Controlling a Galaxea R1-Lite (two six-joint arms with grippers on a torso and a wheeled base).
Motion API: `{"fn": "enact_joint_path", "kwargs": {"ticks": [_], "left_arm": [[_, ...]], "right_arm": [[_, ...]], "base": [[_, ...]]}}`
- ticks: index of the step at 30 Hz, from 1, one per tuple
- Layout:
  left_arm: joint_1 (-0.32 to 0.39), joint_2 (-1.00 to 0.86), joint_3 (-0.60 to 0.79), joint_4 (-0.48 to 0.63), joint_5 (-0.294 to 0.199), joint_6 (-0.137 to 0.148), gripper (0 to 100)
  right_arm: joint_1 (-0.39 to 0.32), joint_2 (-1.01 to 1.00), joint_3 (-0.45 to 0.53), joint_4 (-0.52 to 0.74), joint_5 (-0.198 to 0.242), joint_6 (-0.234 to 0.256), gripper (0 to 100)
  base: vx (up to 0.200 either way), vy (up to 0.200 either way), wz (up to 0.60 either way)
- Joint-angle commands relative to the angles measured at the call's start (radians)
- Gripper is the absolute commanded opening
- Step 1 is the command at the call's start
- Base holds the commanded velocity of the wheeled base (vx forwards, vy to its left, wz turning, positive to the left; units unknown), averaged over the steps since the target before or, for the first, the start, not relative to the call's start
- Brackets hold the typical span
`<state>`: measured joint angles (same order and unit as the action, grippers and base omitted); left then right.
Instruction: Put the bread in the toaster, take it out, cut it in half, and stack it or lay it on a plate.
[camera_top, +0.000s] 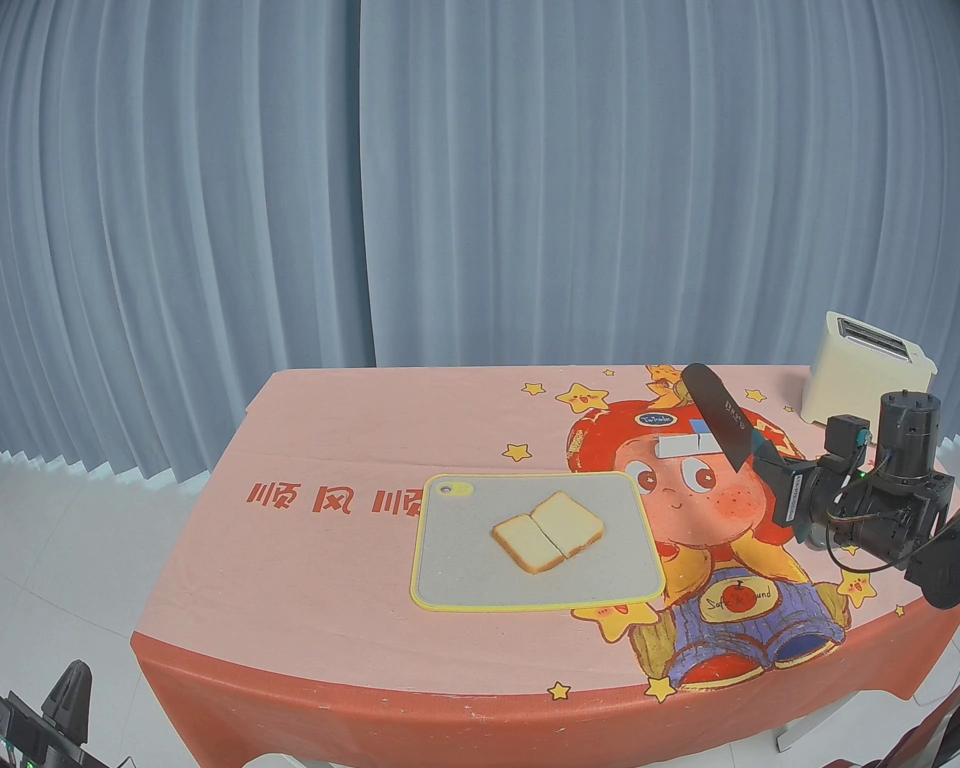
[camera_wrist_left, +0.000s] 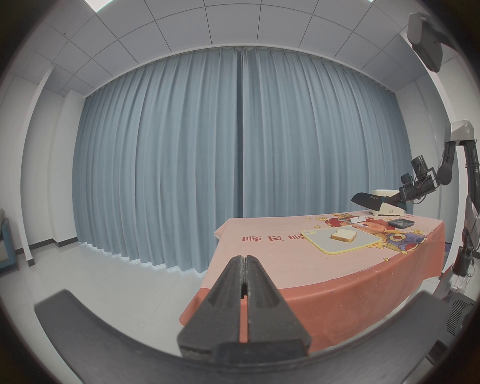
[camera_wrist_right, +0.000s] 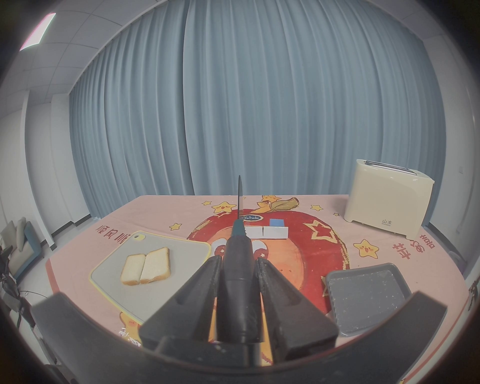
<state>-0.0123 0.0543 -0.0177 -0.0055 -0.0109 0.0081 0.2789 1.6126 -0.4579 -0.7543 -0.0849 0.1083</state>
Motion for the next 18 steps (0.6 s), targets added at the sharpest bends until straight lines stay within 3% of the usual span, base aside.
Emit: {"fn": "enact_joint_path", "kwargs": {"ticks": [1, 18], "left_arm": [[0.000, 0.001, 0.018, -0.001, 0.000, 0.000, 0], [0.000, 0.001, 0.018, -0.001, 0.000, 0.000, 0]], "right_arm": [[-0.006, 0.021, -0.001, 0.000, -0.001, -0.001, 0], [-0.024, 0.055, 0.001, 0.000, -0.001, -0.001, 0]], "base": [[0.000, 0.000, 0.00], [0.000, 0.000, 0.00]]}}
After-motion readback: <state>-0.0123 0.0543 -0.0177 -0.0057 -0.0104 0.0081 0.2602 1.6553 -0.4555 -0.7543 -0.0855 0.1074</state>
